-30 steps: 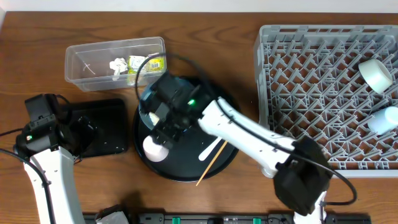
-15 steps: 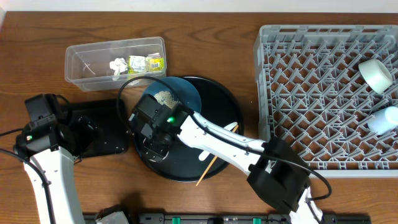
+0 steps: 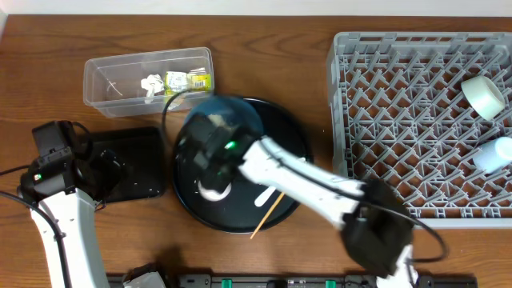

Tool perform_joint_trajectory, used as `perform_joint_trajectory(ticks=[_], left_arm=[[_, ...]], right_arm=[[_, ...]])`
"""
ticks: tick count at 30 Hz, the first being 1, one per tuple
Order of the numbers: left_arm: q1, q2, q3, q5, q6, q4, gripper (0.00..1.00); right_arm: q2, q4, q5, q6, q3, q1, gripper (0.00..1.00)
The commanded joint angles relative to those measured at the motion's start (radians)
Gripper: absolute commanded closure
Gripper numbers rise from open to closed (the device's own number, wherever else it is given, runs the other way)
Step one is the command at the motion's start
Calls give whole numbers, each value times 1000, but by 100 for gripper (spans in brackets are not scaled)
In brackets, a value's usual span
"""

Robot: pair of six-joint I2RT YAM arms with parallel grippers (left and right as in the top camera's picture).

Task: Sort waste into correct bins and load items into the dishwasher rack
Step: 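Place the white cup in the rack beside the other cups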

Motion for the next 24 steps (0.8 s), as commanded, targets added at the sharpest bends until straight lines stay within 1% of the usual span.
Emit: perform_joint_trajectory(ticks=[1,6,8,11,15,18,24], left_arm=[[5,-5,5,-11,-16,-3,2],[5,-5,5,-11,-16,2,2],[5,-5,5,-11,-16,2,2],[5,-5,5,-11,-16,2,2],[5,-5,5,-11,-16,5,2],[5,-5,5,-11,-16,5,2],[5,-4,5,-11,-16,5,2]], right_arm=[[-199,-6,84,23,24,-119,73],[-349,-87,101,55,24,-314,73],[-391,-137,116,81,24,-422,73],[-428,-198,115,85,24,-589,75],[-442,-266,127,85,24,-810,75],[-439,-300,177,91,23,-968,77],[-435,-307,231,92,18,-1278,76]])
